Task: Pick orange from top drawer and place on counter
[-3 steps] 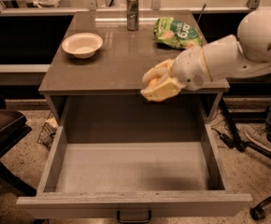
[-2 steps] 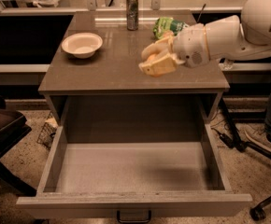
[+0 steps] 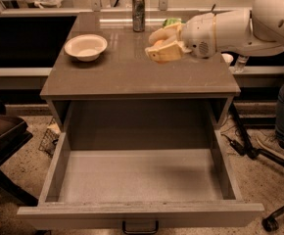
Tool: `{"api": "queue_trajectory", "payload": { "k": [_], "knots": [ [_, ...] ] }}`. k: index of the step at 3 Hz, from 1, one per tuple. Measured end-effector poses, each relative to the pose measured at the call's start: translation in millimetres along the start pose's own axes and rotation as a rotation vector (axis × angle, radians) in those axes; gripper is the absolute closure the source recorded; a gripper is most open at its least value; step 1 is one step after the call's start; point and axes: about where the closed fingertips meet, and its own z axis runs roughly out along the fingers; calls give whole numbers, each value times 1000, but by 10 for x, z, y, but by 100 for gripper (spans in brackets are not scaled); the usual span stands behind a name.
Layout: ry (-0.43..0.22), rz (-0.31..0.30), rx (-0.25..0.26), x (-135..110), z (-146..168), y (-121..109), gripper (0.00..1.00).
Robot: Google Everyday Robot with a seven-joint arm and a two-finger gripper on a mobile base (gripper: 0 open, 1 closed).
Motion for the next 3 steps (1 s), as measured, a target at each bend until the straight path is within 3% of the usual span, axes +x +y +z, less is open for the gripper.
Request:
{"api": "queue_trajectory", "payload": {
  "k": [2,3],
  "knots": [
    [-47,46,53,279,291,-303,100],
    [-27,78,37,589,651,-431,100]
  ]
}}
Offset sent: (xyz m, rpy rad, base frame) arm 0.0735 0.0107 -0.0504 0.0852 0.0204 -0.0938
